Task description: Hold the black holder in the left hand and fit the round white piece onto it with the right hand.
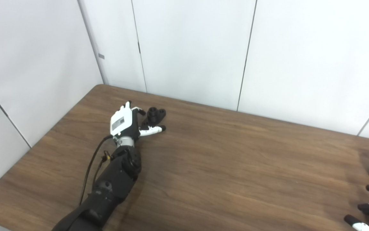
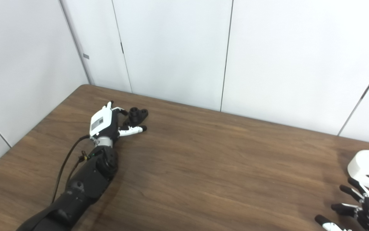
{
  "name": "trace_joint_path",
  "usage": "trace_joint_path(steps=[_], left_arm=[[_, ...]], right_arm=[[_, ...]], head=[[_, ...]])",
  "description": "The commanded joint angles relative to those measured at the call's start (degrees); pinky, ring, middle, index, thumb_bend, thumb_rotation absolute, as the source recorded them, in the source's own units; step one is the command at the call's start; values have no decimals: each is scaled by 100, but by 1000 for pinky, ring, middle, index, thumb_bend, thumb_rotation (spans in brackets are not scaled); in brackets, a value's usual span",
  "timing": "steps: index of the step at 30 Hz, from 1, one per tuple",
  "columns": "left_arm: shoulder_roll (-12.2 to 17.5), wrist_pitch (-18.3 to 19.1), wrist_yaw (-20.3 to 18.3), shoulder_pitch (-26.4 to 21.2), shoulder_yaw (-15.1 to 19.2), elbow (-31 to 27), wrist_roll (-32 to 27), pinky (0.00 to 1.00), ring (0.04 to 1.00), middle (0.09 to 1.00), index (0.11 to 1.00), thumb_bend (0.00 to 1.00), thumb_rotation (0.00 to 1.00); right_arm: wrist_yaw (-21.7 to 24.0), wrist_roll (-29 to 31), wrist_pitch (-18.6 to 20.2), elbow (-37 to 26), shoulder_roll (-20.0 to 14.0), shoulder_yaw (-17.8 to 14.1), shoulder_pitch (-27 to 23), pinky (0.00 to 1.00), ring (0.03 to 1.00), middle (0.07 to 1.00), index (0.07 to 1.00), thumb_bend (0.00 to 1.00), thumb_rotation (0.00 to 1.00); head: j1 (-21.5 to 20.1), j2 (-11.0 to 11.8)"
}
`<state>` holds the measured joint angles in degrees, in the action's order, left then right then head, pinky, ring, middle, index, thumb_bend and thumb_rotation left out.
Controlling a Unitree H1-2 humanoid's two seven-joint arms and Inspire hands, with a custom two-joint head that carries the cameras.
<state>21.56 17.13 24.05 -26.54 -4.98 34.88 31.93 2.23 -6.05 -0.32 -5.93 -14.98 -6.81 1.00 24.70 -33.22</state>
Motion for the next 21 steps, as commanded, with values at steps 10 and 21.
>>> trace_joint_path(steps=[10, 21], left_arm=[[-131, -223, 208, -169, -17, 354, -116, 1000, 1000, 1000, 681, 882, 305], [-175, -361, 361, -217, -7, 635, -244, 1000, 1000, 999, 671, 869, 260]], right_arm=[[5, 15, -143, -213, -156, -90, 11, 594, 591, 809, 866, 638, 169], [5, -49, -166, -245, -194, -83, 37, 612, 592, 818, 874, 629, 150]], head=[[-30, -48], [-53, -65]])
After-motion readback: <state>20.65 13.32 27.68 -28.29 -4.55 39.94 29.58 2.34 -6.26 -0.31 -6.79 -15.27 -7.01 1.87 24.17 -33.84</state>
